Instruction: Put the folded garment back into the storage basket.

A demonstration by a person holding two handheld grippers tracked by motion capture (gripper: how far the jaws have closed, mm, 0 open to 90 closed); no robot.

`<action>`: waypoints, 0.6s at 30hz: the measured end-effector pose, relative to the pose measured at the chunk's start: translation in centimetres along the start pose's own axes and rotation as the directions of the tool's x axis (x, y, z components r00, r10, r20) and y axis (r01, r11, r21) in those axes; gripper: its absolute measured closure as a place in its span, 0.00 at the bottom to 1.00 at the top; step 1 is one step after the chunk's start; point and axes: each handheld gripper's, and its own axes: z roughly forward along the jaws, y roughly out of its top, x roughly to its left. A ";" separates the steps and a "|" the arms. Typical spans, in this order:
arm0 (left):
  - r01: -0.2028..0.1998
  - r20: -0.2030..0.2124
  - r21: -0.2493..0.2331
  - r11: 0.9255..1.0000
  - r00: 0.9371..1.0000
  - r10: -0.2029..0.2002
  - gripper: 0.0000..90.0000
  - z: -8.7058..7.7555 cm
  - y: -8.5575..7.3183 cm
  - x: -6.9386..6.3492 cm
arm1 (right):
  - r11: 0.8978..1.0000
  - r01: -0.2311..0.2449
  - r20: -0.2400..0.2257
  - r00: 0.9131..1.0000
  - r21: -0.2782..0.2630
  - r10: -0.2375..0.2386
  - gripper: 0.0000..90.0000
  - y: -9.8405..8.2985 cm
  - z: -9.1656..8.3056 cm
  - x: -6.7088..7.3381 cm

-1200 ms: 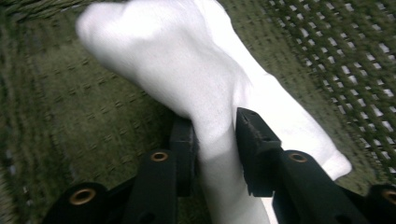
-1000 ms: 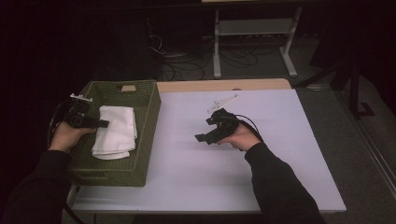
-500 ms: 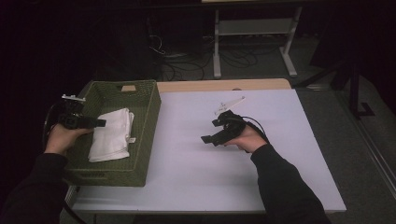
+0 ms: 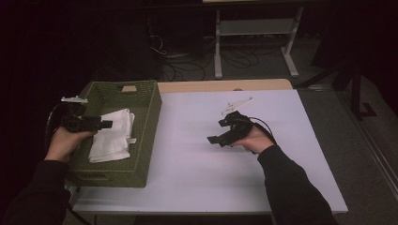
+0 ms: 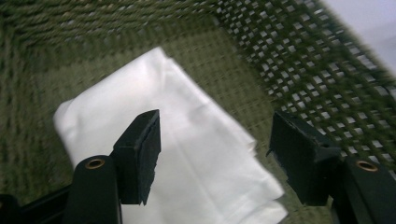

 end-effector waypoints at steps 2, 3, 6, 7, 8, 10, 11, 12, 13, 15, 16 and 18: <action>-0.007 0.013 -0.017 1.000 1.000 0.008 0.36 -0.2 0.1 -0.6 | 1.000 -0.004 0.004 1.000 0.002 0.004 0.15 -0.1 -0.2 0.0; -0.009 0.018 -0.024 1.000 1.000 0.010 0.36 -0.3 0.2 -0.9 | 1.000 -0.003 0.006 1.000 0.003 0.003 0.15 -0.1 -0.3 0.0; -0.015 0.044 -0.048 0.999 0.999 0.017 0.33 -0.5 0.3 -1.8 | 1.000 -0.003 0.010 1.000 -0.004 0.003 0.15 -0.2 -0.6 0.0; -0.021 0.049 -0.054 0.998 0.999 0.023 0.32 -0.6 0.3 -2.1 | 1.000 -0.006 0.010 1.000 -0.007 0.006 0.15 -0.2 -0.8 0.0; -0.024 0.056 -0.063 0.998 0.998 0.028 0.31 -0.7 0.4 -2.4 | 1.000 -0.010 0.010 1.000 -0.007 0.010 0.15 -0.2 -0.9 0.0; -0.030 0.067 -0.078 0.997 0.997 0.035 0.29 -0.8 0.5 -3.0 | 1.000 -0.008 0.014 1.000 -0.014 0.008 0.15 -0.3 -1.1 -0.1; -0.034 0.070 -0.084 0.996 0.997 0.040 0.28 -0.9 0.5 -3.4 | 1.000 -0.008 0.014 1.000 -0.016 0.008 0.15 -0.3 -1.2 -0.2; -0.037 0.076 -0.087 0.996 0.996 0.044 0.27 -0.9 0.6 -3.7 | 1.000 -0.010 0.014 1.000 -0.018 0.010 0.15 -0.3 -1.3 -0.2; -0.041 0.080 -0.090 0.995 0.996 0.049 0.26 -0.9 0.6 -4.0 | 1.000 -0.011 0.016 1.000 -0.018 0.011 0.15 -0.3 -1.4 -0.2; -0.050 0.090 -0.099 0.994 0.994 0.059 0.24 -0.9 0.6 -4.5 | 1.000 -0.012 0.018 1.000 -0.020 0.013 0.15 -0.4 -1.6 -0.3; -0.057 0.094 -0.104 0.993 0.993 0.067 0.23 -0.9 0.6 -4.8 | 1.000 -0.012 0.018 1.000 -0.020 0.012 0.15 -0.4 -1.7 -0.3; -0.063 0.100 -0.113 0.992 0.992 0.075 0.21 -0.9 0.6 -5.4 | 1.000 -0.012 0.021 1.000 -0.019 0.012 0.15 -0.4 -1.9 -0.3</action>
